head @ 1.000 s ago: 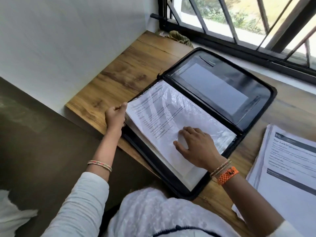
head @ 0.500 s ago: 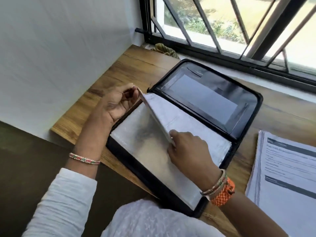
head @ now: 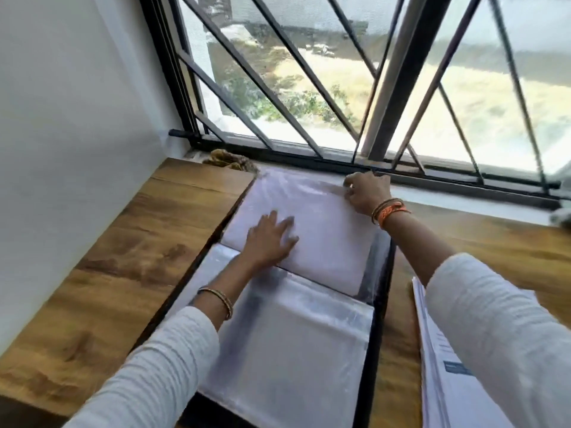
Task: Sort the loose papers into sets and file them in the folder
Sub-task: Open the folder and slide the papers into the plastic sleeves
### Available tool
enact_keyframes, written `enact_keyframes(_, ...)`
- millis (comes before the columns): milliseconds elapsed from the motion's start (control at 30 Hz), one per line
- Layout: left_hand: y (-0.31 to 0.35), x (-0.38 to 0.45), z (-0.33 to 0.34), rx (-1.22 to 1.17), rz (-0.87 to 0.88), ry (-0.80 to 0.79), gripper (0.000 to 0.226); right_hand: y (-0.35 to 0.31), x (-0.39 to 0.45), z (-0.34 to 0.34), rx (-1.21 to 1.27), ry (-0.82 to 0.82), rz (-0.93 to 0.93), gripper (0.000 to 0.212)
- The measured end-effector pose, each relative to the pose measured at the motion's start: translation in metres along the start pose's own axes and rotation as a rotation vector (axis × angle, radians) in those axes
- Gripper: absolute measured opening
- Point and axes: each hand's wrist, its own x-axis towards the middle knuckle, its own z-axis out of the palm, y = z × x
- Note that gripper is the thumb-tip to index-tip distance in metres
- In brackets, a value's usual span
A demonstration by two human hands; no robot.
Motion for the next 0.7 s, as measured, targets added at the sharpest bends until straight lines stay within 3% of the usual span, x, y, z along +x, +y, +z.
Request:
enact_keyframes(67,-0.006,-0.001,0.031,0.218,0.012,0.019,0.064,0.003,0.000,0.029,-0.049,-0.009,0.009,0.029)
enact_keyframes(233,-0.008,-0.002,0.047,0.178,0.043,0.262,0.068,-0.025,-0.063,0.086,0.173,-0.051,-0.132,0.055)
enact_keyframes(367,-0.006,0.002,0.046,0.172,-0.005,0.263,0.061,-0.053,-0.171,0.112,0.266,-0.044,-0.141,0.057)
enact_keyframes(500,-0.004,-0.020,0.056,0.148,-0.144,0.255,0.055,-0.052,-0.253,0.122,0.217,-0.086,-0.320,0.060)
enact_keyframes(633,0.011,-0.102,0.085,0.146,-0.138,0.265,0.064,-0.030,-0.286,0.109,0.239,-0.130,-0.441,0.060)
enact_keyframes(700,0.025,-0.145,0.101,0.124,-0.118,0.241,0.065,-0.013,-0.292,0.097,0.343,-0.105,-0.407,0.054)
